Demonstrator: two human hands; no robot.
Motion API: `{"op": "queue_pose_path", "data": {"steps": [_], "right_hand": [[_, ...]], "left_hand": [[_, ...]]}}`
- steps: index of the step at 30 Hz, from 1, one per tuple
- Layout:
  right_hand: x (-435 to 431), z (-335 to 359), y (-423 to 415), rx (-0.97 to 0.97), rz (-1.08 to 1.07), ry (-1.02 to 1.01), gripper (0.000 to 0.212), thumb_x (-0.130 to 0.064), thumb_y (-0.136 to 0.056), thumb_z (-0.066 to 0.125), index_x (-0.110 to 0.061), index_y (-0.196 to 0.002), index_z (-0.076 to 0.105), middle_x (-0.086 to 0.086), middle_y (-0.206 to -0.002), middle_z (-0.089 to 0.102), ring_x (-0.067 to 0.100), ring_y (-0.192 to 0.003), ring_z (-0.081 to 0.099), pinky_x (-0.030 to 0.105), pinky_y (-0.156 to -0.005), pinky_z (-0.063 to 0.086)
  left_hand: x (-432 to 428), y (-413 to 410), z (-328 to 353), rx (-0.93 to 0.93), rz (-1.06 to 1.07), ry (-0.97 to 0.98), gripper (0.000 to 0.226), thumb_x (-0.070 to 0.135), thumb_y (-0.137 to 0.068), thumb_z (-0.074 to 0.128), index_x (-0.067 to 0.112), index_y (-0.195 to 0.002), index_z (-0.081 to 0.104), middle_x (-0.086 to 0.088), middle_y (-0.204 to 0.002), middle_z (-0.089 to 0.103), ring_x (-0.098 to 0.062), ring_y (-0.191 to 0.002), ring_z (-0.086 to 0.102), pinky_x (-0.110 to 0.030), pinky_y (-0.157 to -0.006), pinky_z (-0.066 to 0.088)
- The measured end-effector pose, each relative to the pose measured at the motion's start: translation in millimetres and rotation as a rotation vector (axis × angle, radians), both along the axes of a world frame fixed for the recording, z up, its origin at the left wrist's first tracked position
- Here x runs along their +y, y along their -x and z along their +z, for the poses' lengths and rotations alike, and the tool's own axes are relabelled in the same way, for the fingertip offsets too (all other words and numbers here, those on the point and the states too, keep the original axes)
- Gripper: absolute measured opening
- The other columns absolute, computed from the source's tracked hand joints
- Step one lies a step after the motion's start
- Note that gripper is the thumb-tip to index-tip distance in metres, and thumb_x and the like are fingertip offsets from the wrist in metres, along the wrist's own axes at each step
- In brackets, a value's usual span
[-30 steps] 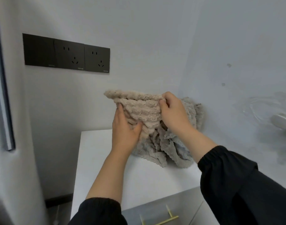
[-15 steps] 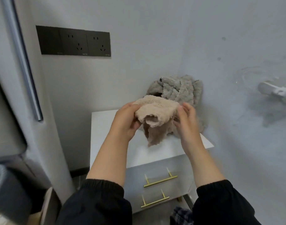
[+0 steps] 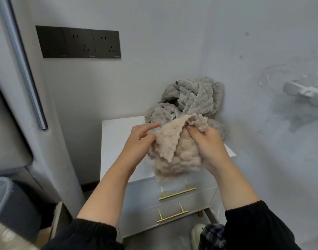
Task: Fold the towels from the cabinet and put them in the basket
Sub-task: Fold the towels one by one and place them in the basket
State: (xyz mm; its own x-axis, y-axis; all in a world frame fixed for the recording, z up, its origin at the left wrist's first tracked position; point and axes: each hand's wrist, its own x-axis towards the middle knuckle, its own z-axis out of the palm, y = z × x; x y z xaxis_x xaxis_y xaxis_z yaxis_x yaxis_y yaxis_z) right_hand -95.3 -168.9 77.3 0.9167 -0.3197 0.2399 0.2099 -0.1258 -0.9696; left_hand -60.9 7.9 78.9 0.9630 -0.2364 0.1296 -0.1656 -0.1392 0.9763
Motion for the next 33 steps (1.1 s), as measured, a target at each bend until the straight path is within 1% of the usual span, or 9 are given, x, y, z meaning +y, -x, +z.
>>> {"op": "queue_pose_path", "data": {"steps": [3, 8, 12, 15, 20, 24, 28, 31, 33], "right_hand": [[0.4, -5.0, -1.3, 0.091, -0.028, -0.128, 0.011, -0.025, -0.09, 0.064, -0.017, -0.094, 0.07, 0.004, -0.092, 0.075, 0.023, -0.091, 0.07, 0.05, -0.09, 0.053], [-3.3, -12.9, -9.9, 0.221, -0.133, -0.228, 0.031, -0.032, -0.09, 0.062, -0.003, -0.099, 0.068, 0.014, -0.091, 0.073, 0.03, -0.087, 0.07, 0.053, -0.085, 0.054], [-4.5, -17.9, -16.7, 0.236, -0.114, -0.204, 0.028, -0.031, -0.091, 0.062, -0.004, -0.087, 0.068, 0.013, -0.085, 0.072, 0.029, -0.083, 0.07, 0.042, -0.078, 0.056], [-4.1, -29.6, -23.8, 0.187, -0.165, 0.084, 0.032, -0.042, -0.081, 0.069, -0.013, -0.088, 0.058, 0.002, -0.089, 0.065, 0.02, -0.085, 0.062, 0.033, -0.078, 0.047], [12.5, -27.4, -25.4, 0.053, -0.295, 0.44, 0.02, -0.03, -0.08, 0.074, -0.015, -0.083, 0.061, -0.005, -0.08, 0.056, 0.006, -0.072, 0.05, 0.02, -0.064, 0.037], [20.5, -26.6, -23.7, 0.237, 0.02, 0.312, 0.056, -0.05, -0.092, 0.051, 0.004, -0.085, 0.065, 0.008, -0.075, 0.061, 0.013, -0.067, 0.053, 0.03, -0.069, 0.043], [28.3, -19.4, -20.2, 0.231, 0.057, 0.32, 0.043, -0.051, -0.093, 0.048, -0.013, -0.085, 0.065, -0.004, -0.072, 0.06, 0.007, -0.071, 0.053, 0.023, -0.066, 0.042], [34.7, -17.8, -18.1, 0.222, 0.096, 0.306, 0.052, -0.054, -0.09, 0.05, -0.005, -0.096, 0.066, 0.014, -0.088, 0.066, 0.009, -0.076, 0.055, 0.022, -0.067, 0.039], [38.3, -18.0, -17.1, 0.228, 0.103, 0.293, 0.04, -0.051, -0.086, 0.059, -0.013, -0.093, 0.068, 0.001, -0.079, 0.069, 0.005, -0.073, 0.06, 0.018, -0.064, 0.041]], "left_hand": [[3.4, -2.1, 0.4, -0.015, -0.26, 0.101, 0.046, 0.035, -0.075, 0.055, 0.052, -0.118, 0.057, 0.022, -0.137, 0.044, 0.005, -0.13, 0.038, -0.03, -0.11, 0.031], [-1.0, 3.8, -10.7, -0.115, -0.454, -0.181, 0.109, 0.039, -0.061, 0.087, 0.058, -0.14, 0.013, 0.034, -0.14, 0.026, 0.017, -0.122, 0.038, -0.014, -0.095, 0.043], [-14.4, 7.2, -22.0, -0.219, -0.173, -0.085, 0.068, 0.006, -0.08, 0.07, 0.041, -0.133, 0.043, 0.024, -0.121, 0.054, -0.003, -0.093, 0.062, -0.02, -0.078, 0.052], [-13.8, 3.8, -23.8, 0.036, 0.006, 0.14, 0.017, 0.008, -0.092, 0.058, 0.021, -0.094, 0.068, 0.005, -0.085, 0.072, -0.007, -0.073, 0.068, -0.016, -0.058, 0.05], [-3.1, -1.0, -23.8, 0.394, -0.061, 0.432, 0.025, 0.018, -0.1, 0.045, 0.008, -0.095, 0.067, -0.007, -0.092, 0.075, -0.018, -0.087, 0.071, -0.034, -0.083, 0.055], [4.2, -3.3, -23.2, 0.54, -0.153, 0.659, 0.034, 0.018, -0.102, 0.033, 0.001, -0.11, 0.062, -0.015, -0.108, 0.071, -0.023, -0.1, 0.069, -0.035, -0.084, 0.057], [7.8, -5.8, -22.9, 0.614, -0.317, 0.79, 0.047, 0.022, -0.099, 0.023, -0.003, -0.126, 0.053, -0.02, -0.126, 0.061, -0.031, -0.119, 0.057, -0.042, -0.098, 0.044], [6.0, -6.2, -24.9, 0.632, -0.427, 0.784, 0.05, 0.024, -0.096, 0.022, -0.001, -0.128, 0.052, -0.018, -0.129, 0.059, -0.029, -0.12, 0.057, -0.041, -0.099, 0.043], [2.9, -5.1, -27.5, 0.629, -0.474, 0.73, 0.051, 0.024, -0.097, 0.02, 0.001, -0.132, 0.048, -0.017, -0.133, 0.056, -0.028, -0.123, 0.053, -0.038, -0.1, 0.042]]}}
